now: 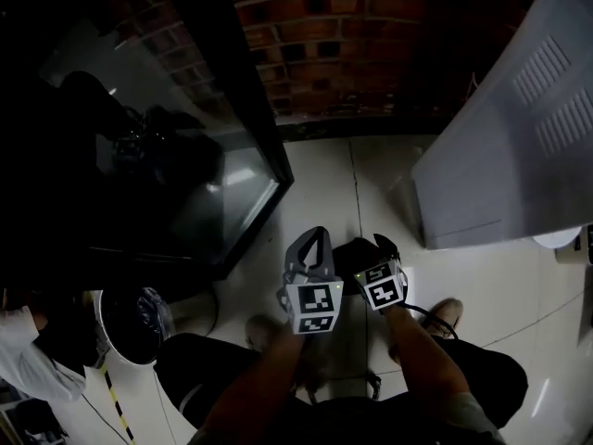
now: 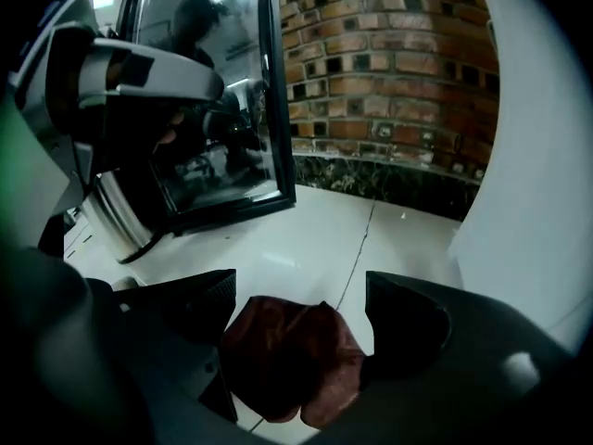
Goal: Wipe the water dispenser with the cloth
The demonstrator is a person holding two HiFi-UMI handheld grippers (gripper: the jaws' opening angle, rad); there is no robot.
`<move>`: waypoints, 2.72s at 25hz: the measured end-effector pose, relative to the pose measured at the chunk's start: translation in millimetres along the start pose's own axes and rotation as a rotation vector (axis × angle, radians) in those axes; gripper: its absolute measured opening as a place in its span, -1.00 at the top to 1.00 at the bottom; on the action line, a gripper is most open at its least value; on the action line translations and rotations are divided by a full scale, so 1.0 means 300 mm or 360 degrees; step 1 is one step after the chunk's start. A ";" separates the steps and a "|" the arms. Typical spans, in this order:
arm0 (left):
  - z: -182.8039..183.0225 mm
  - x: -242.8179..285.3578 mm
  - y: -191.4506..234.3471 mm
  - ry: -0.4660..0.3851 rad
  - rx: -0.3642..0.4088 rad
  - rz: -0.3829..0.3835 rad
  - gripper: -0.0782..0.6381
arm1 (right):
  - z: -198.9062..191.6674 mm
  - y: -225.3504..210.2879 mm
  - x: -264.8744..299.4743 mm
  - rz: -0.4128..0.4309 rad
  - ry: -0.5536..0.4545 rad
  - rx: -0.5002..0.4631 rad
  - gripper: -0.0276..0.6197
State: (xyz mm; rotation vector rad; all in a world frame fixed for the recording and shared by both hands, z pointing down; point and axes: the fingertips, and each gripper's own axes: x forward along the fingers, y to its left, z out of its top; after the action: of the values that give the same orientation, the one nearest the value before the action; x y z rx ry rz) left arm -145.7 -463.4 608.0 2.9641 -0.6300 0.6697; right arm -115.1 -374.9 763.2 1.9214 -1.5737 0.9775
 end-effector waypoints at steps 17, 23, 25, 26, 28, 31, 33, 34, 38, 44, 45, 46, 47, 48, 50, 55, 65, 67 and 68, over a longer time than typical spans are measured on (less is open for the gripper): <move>-0.057 0.004 0.010 0.0126 0.0027 0.0041 0.78 | -0.298 -0.013 0.166 0.0027 0.0491 -0.0104 0.56; 0.089 -0.048 0.001 0.0000 0.0019 0.0049 0.78 | -0.082 -0.091 -0.029 -0.0062 0.0261 -0.0186 0.59; 0.130 -0.076 -0.003 -0.0005 0.0019 0.0057 0.78 | 0.002 -0.134 -0.119 -0.0069 0.0207 -0.0275 0.60; 0.157 -0.090 -0.008 -0.0018 0.0009 0.0059 0.78 | 0.045 -0.166 -0.168 -0.0076 0.0196 -0.0336 0.60; 0.227 -0.119 -0.022 -0.0079 -0.0013 0.0055 0.78 | 0.146 -0.239 -0.274 -0.0099 0.0166 -0.0469 0.60; 0.336 -0.170 -0.036 -0.0175 -0.0031 0.0041 0.78 | 0.299 -0.315 -0.451 -0.0129 0.0059 -0.0545 0.61; 0.400 -0.210 -0.043 -0.0209 -0.0045 0.0025 0.78 | 0.397 -0.335 -0.566 -0.0192 -0.0028 -0.0498 0.62; 0.436 -0.229 -0.051 -0.0229 -0.0048 0.0013 0.78 | 0.458 -0.334 -0.621 -0.0230 -0.0093 -0.0485 0.62; 0.615 -0.280 -0.103 -0.0330 -0.0018 -0.0065 0.78 | 0.707 -0.263 -0.846 -0.0338 -0.0446 -0.0458 0.62; 0.898 -0.308 -0.132 -0.0386 0.0062 -0.0191 0.78 | 0.954 -0.273 -1.161 -0.0598 -0.0929 -0.0320 0.62; 0.929 -0.321 -0.128 -0.0405 0.0044 -0.0185 0.78 | 0.982 -0.289 -1.212 -0.0657 -0.0990 -0.0302 0.61; 0.956 -0.339 -0.123 -0.0442 0.0016 -0.0170 0.78 | 1.005 -0.302 -1.257 -0.0711 -0.1043 -0.0295 0.61; 0.976 -0.359 -0.117 -0.0491 -0.0003 -0.0149 0.78 | 1.028 -0.309 -1.295 -0.0759 -0.1086 -0.0296 0.61; 0.985 -0.373 -0.110 -0.0530 0.0014 -0.0117 0.78 | 1.051 -0.313 -1.323 -0.0804 -0.1121 -0.0307 0.62; 0.981 -0.369 -0.101 -0.0523 0.0171 -0.0054 0.78 | 1.099 -0.326 -1.357 -0.0915 -0.1171 -0.0347 0.63; 0.995 -0.375 -0.029 -0.0531 0.0117 -0.0002 0.78 | 1.151 -0.335 -1.393 -0.1108 -0.1226 -0.0355 0.63; 1.151 -0.236 0.060 -0.0627 0.0030 -0.0078 0.78 | 1.427 -0.415 -1.588 -0.1562 -0.1299 -0.0451 0.63; 1.217 -0.232 0.068 -0.0686 0.0040 -0.0101 0.78 | 1.494 -0.457 -1.651 -0.1642 -0.1325 -0.0400 0.63; 1.250 -0.232 0.069 -0.0716 0.0056 -0.0110 0.78 | 1.523 -0.476 -1.677 -0.1670 -0.1333 -0.0365 0.63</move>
State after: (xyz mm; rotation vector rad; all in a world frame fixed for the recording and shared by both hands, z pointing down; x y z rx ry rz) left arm -59.6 -502.4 237.8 3.1689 -0.5325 0.0003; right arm 83.4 -358.0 97.9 2.6035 -0.6525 -0.4699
